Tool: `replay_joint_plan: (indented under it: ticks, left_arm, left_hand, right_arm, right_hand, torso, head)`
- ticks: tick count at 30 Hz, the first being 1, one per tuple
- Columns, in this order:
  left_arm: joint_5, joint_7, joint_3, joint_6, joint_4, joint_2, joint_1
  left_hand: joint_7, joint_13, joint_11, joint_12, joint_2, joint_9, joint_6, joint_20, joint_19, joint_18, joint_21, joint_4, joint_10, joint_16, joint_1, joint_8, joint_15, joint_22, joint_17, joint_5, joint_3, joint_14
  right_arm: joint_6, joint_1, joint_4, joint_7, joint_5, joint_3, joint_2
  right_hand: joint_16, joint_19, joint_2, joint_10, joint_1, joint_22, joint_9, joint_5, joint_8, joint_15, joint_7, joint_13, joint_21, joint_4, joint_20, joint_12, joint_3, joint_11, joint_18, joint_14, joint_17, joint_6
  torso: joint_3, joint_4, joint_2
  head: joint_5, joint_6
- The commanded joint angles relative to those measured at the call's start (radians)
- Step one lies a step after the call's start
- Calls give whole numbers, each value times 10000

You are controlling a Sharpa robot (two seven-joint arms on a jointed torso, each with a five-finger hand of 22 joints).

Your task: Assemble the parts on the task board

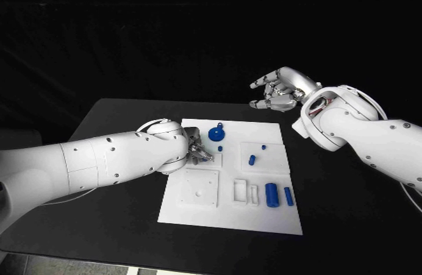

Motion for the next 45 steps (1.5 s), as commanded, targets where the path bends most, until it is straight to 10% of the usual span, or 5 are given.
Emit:
replay_joint_plan:
  ticks: [1,20,27,38,45]
  left_arm:
    - [111,51,3,63,10,41,-10]
    - [87,37,12,-45,-54,17,-10]
    - [67,19,31,-47,6,-82,-9]
    - [96,-21,81,-19,91,-201,-6]
    - [214,15,119,-119,134,-232,-5]
  left_hand:
    - [90,16,48,28,-154,-10,-1,-2,59,-154,-61,261,494,-2,60,-20,-48,146,-15,-407,-137,24]
    - [112,36,66,-25,-358,28,2,8,61,-154,-103,735,490,-41,204,-20,-37,148,-54,-681,-285,8]
    - [161,58,91,-17,-765,91,98,16,67,-154,-114,1033,489,-41,-78,-3,-23,148,-65,-2296,-460,3]
    - [175,76,101,-36,-957,144,104,20,76,-154,-131,1274,487,-47,-214,-20,-18,148,-80,-3047,-525,-3]
    - [199,86,113,-66,-1180,130,63,23,94,-154,-151,1362,484,-71,-577,-29,-11,145,-105,-4389,-800,-3]
  right_arm:
    - [109,0,1,21,-105,6,4]
    - [132,-1,-29,13,-107,6,7]
    - [128,-1,-61,15,-106,6,6]
    - [84,-2,-122,-6,-106,7,10]
    - [79,-3,-158,-4,-106,7,20]
  right_hand:
    - [-24,221,-13,-20,-27,807,16,7,-17,-26,13,-9,-17,-4,-37,-22,45,-81,114,16,-8,28]
    - [-31,220,-20,-26,-21,806,14,1,-19,-25,15,-17,-31,-5,-36,-31,50,-80,113,14,-10,1]
    - [-37,220,-21,-26,-36,803,14,4,-19,-25,15,-20,-45,8,-36,-32,41,-80,115,14,-14,-15]
    - [-45,222,-22,-36,-75,797,12,31,-21,-24,16,-40,-73,57,-35,-51,16,-79,118,15,-20,-46]
    - [-54,220,-25,-63,-74,794,11,33,-21,-24,17,-79,-88,70,-35,-90,10,-78,119,11,-26,-72]
  torso:
    - [5,1,1]
    - [-2,-4,4]
    - [-5,4,-1]
    - [-6,2,-6]
    - [3,-3,-1]
  head:
    - [-1,-10]
    - [-14,22]
    - [-36,31]
    - [-30,40]
    - [-35,65]
